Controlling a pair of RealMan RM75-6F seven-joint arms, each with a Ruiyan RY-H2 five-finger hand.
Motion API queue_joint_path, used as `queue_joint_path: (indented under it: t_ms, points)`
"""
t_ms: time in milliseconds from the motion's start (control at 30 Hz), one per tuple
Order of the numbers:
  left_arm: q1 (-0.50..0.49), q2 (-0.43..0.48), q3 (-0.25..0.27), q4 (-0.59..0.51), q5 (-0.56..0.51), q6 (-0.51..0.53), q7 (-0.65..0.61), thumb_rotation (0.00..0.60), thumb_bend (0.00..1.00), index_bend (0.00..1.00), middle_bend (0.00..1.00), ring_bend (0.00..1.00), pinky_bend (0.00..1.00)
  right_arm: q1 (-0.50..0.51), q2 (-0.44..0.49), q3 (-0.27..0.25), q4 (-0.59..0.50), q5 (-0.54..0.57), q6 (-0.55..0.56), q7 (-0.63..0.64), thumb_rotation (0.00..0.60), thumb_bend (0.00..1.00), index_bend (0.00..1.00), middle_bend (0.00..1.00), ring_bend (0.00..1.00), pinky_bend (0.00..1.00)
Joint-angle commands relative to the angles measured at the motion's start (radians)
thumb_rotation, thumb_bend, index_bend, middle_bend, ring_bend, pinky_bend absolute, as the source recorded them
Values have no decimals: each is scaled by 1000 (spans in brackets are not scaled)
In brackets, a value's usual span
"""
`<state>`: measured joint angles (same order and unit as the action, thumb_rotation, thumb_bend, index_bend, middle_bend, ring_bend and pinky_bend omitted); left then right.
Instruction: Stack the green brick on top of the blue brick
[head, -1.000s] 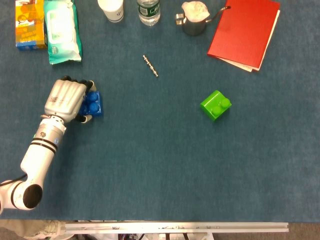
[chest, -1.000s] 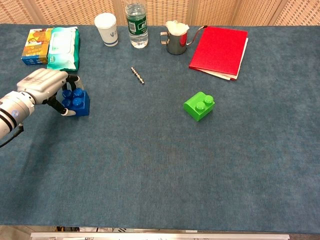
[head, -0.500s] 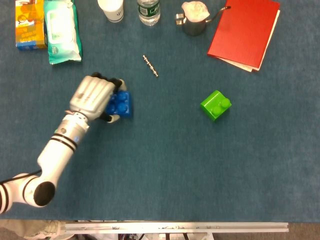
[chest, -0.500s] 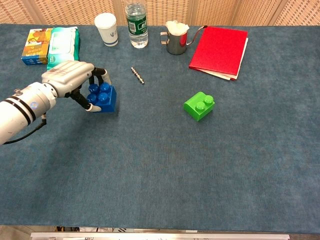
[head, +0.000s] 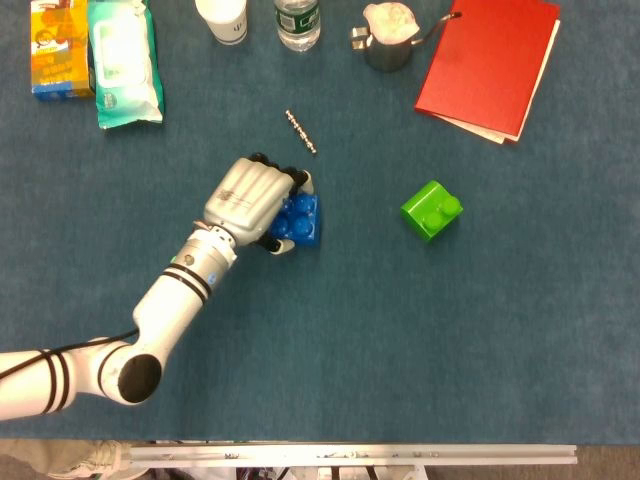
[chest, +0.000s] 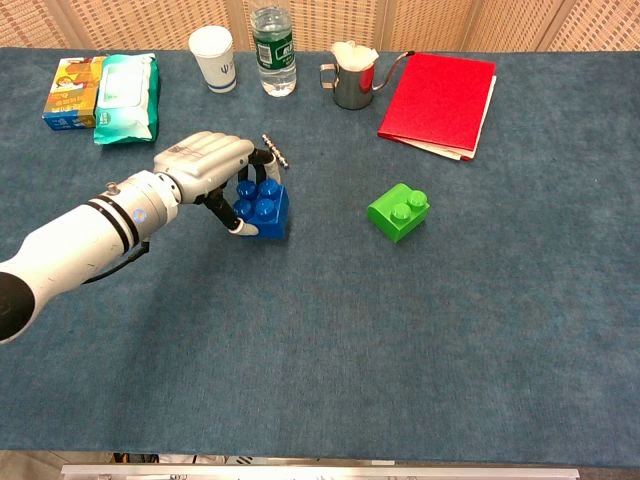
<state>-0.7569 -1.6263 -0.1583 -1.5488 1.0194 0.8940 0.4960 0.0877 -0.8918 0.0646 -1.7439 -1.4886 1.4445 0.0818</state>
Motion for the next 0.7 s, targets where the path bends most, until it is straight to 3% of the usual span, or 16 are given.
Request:
queue_joint_path:
  t_ms: [33,533,633,700]
  points:
    - [-15,-27,6,15,-21,4,22,600,224,401,486,426,260,-1,2,-1,2,1,0,3,600,66,289,362,299,454]
    - [-32,-97,25,55,-87,65,96,600,223,391,480,425,260,-13,7,-4,17,0,9,25,600,65,289,362,299,454]
    - [-33,-99,27,53,-95,69,102,600,223,323,435,415,260,-14,7,-4,20,-1,10,28,600,66,289,362,299,454]
    - [-34,-97,28,46,-106,72,110,600,223,233,351,369,263,-14,7,-3,21,0,10,30,600,66,289,362,299,454]
